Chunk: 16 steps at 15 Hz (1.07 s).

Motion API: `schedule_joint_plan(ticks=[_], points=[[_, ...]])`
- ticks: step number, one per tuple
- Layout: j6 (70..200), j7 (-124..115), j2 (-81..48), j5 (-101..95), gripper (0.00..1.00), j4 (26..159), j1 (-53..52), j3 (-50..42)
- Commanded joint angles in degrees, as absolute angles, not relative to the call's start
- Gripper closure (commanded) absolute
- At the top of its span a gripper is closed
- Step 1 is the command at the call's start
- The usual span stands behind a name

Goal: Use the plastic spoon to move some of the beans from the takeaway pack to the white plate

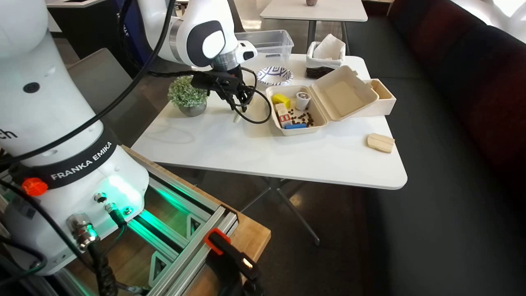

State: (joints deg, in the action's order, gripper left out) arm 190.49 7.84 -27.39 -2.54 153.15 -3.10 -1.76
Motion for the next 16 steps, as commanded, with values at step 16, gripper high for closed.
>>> schedule_joint_plan(ticks=[16], points=[[174.25, 2.62, -10.31, -1.9, 0.97, 154.84, 1.67, 3.73]])
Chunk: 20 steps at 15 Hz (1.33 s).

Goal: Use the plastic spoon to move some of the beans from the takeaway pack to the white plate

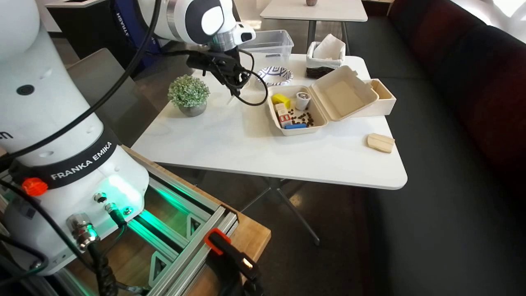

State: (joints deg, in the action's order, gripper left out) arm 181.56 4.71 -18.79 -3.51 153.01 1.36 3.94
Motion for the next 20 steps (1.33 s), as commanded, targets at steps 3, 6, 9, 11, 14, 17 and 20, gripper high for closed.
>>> schedule_joint_plan(ticks=[3, 6, 9, 11, 14, 17, 20], points=[[173.86, 2.95, -11.28, -2.43, 0.87, 152.88, 0.86, 1.58], [170.53, 2.52, -6.91, -2.73, 0.87, 153.06, 0.97, -1.0], [170.61, 2.25, -6.86, -2.76, 0.97, 153.35, 0.76, -1.02], [172.97, -3.89, -9.15, -15.78, 0.97, 151.08, -1.14, -9.5], [171.19, -8.37, -11.94, -29.04, 0.97, 146.12, -5.32, -22.1], [168.61, -13.62, -15.19, -40.21, 0.97, 142.51, -7.34, -29.59], [162.95, -14.9, -17.4, -44.19, 0.97, 141.5, -9.02, -31.48]])
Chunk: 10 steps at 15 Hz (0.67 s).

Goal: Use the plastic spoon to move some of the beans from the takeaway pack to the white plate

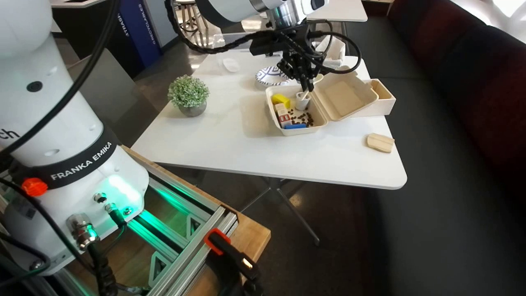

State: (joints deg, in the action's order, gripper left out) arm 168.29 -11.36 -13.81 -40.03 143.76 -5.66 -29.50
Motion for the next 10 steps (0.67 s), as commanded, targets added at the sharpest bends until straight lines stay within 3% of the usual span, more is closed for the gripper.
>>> schedule_joint_plan(ticks=[1, 10], points=[[160.93, -14.82, -18.01, -44.66, 0.97, 141.34, -9.46, -31.35], [147.16, -14.85, -23.71, -46.89, 0.97, 136.4, -2.19, -18.08]])
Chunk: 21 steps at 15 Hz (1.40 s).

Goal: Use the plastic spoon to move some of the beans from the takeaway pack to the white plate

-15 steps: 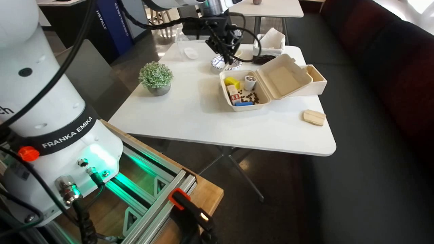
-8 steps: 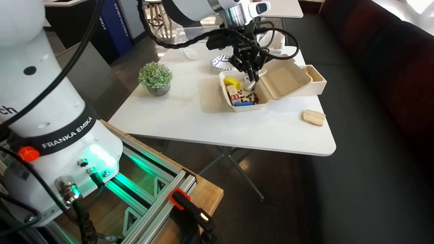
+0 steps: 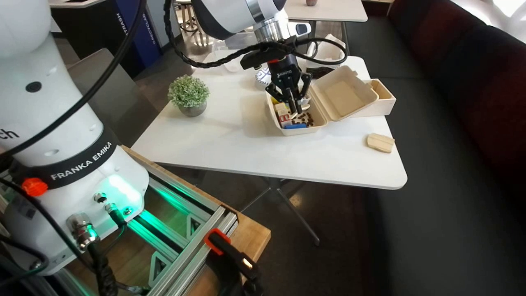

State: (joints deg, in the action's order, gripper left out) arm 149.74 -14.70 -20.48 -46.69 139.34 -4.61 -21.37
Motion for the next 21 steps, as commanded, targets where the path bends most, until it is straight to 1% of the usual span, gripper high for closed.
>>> schedule_joint_plan(ticks=[1, 8, 12, 21], points=[[146.22, -14.66, -24.64, -46.17, 0.97, 135.4, -1.53, -17.2], [140.43, -14.03, -29.38, -41.96, 0.97, 129.89, 1.67, -13.94], [136.37, -11.7, -30.59, -30.73, 0.97, 127.12, 3.85, -10.77], [130.71, -10.58, -32.58, -14.78, 0.97, 120.96, 4.81, -10.22]])
